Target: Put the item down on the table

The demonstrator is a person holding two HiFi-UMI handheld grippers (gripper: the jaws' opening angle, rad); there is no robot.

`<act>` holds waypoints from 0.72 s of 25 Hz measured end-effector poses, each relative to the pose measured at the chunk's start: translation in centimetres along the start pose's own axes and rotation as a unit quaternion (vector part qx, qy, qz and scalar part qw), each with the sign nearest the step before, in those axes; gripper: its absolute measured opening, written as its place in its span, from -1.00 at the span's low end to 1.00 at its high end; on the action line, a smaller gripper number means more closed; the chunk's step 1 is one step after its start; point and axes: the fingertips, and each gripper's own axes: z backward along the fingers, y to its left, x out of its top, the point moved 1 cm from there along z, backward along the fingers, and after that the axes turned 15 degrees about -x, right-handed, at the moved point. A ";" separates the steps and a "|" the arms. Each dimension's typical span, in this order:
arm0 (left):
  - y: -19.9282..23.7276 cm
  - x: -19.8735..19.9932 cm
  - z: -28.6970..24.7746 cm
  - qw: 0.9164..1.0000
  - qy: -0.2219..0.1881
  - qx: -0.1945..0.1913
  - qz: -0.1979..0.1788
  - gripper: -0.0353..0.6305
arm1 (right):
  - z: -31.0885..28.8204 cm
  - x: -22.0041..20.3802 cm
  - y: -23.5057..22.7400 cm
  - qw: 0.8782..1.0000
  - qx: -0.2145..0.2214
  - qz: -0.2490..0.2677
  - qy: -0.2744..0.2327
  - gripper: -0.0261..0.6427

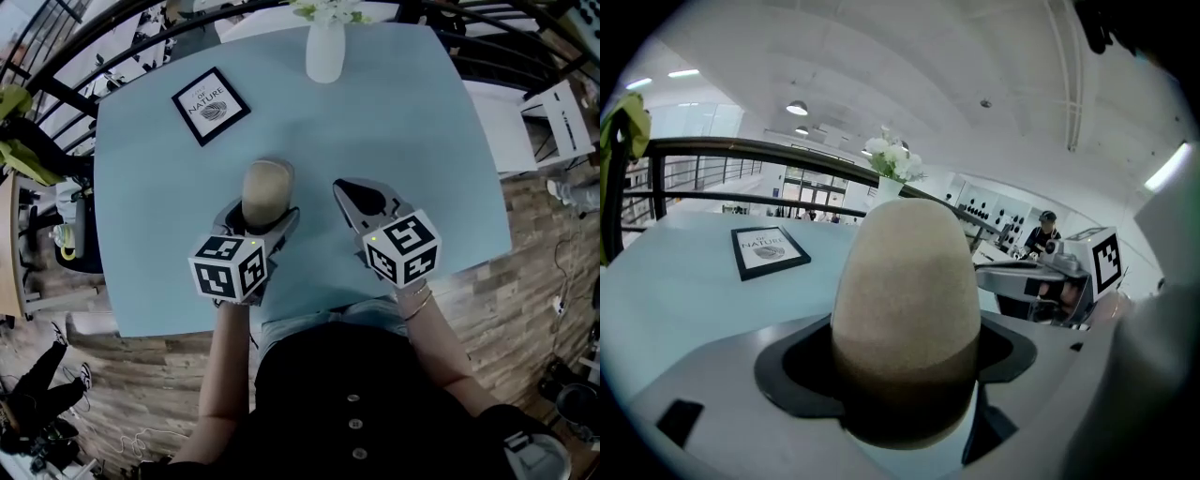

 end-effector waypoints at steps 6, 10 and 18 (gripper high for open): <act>1.4 0.6 -0.5 0.998 0.039 0.019 -0.041 0.35 | -1.1 -0.4 -0.3 1.000 0.012 0.002 0.008 -0.91; 3.3 1.8 -1.1 0.996 0.061 0.019 -0.058 0.35 | -2.7 -0.6 -1.0 1.000 0.013 0.002 0.014 -0.91; 4.5 1.5 -3.4 0.988 0.124 0.002 -0.094 0.35 | -4.2 -1.7 -2.1 1.000 0.007 -0.009 0.024 -0.91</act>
